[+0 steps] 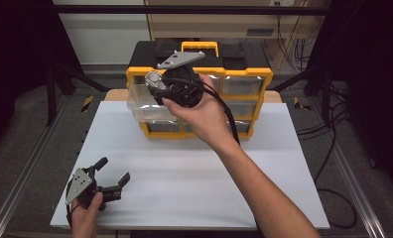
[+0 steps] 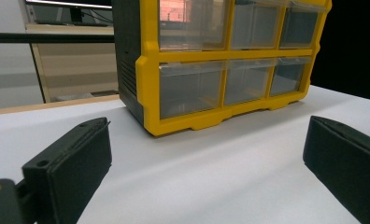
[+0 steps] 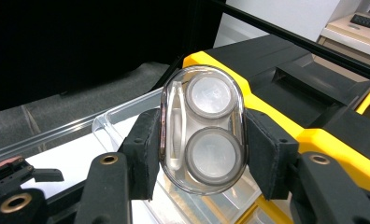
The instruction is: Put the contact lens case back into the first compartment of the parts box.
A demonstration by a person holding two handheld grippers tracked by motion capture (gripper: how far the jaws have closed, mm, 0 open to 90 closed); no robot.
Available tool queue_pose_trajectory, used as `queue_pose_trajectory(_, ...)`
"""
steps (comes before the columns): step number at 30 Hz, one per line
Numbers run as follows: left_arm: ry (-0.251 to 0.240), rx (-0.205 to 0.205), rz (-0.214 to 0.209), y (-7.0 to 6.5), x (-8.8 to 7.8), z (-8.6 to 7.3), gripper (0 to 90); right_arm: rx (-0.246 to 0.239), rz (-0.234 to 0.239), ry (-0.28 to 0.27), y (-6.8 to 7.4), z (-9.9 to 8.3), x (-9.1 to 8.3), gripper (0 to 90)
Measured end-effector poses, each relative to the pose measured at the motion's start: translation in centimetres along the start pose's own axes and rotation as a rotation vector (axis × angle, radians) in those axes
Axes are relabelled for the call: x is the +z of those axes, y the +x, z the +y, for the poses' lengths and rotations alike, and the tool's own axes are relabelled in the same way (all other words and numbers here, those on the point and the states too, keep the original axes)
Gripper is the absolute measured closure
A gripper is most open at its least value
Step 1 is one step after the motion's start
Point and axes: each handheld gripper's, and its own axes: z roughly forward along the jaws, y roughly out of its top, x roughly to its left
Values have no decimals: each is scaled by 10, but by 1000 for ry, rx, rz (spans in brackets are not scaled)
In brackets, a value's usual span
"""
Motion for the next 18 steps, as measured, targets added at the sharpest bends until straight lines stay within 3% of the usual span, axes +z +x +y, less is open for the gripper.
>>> queue_pose_trajectory(18,0,0,0,0,0,0,8,-3,7,3,2,3,5,491)
